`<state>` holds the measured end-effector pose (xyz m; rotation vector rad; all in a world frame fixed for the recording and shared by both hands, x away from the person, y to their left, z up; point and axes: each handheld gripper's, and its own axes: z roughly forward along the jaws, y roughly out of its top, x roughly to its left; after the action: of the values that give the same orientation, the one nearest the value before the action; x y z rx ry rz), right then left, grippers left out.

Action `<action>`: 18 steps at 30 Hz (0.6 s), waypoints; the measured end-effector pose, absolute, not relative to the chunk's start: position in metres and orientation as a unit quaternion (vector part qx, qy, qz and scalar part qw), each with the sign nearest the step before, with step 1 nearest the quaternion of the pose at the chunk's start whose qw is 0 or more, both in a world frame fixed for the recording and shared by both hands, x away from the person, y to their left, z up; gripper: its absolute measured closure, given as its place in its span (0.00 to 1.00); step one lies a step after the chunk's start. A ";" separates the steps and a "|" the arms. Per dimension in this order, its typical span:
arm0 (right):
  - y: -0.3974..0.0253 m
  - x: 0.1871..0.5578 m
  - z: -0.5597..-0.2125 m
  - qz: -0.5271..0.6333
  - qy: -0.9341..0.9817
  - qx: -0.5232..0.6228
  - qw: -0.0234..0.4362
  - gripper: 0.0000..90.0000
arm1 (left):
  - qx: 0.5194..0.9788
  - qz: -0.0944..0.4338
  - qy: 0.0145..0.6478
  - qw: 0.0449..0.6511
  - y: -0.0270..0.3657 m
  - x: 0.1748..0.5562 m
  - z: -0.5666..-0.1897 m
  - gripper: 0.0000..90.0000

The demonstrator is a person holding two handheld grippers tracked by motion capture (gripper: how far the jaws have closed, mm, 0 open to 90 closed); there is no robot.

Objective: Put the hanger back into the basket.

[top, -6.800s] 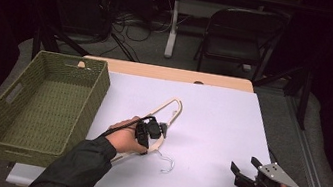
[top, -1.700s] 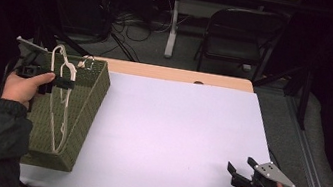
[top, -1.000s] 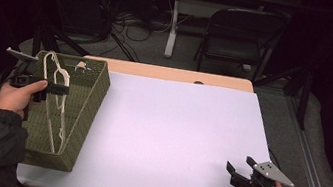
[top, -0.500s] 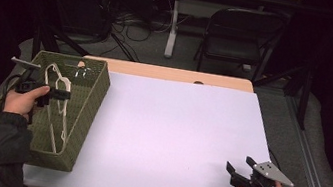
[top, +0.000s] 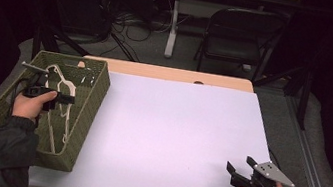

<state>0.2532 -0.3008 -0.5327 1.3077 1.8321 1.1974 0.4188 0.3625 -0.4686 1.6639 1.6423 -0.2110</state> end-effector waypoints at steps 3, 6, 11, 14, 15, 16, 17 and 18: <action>-0.301 0.253 -0.533 0.447 0.689 0.491 0.290 0.27 | 0.656 -0.082 0.643 0.386 0.362 0.419 -0.469 0.82; -0.300 0.253 -0.532 0.447 0.689 0.491 0.290 0.27 | 0.653 -0.083 0.646 0.388 0.361 0.418 -0.470 0.82; -0.301 0.253 -0.533 0.448 0.688 0.492 0.289 0.27 | 0.656 -0.080 0.644 0.386 0.362 0.418 -0.469 0.82; -0.301 0.253 -0.533 0.448 0.689 0.492 0.288 0.27 | 0.666 -0.074 0.642 0.373 0.360 0.418 -0.468 0.80; -0.301 0.253 -0.533 0.448 0.689 0.492 0.288 0.27 | 0.673 -0.069 0.641 0.364 0.359 0.418 -0.468 0.77; -0.301 0.253 -0.533 0.448 0.689 0.492 0.288 0.27 | 0.673 -0.064 0.642 0.361 0.359 0.417 -0.468 0.74; -0.301 0.253 -0.533 0.448 0.689 0.491 0.288 0.27 | 0.676 -0.064 0.641 0.358 0.359 0.417 -0.468 0.72; -0.301 0.254 -0.533 0.448 0.689 0.491 0.288 0.27 | 0.679 -0.061 0.640 0.354 0.358 0.416 -0.467 0.72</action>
<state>0.2536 -0.3008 -0.5330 1.3113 1.8403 1.1973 0.4164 0.3584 -0.4671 1.7563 1.6530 -0.1575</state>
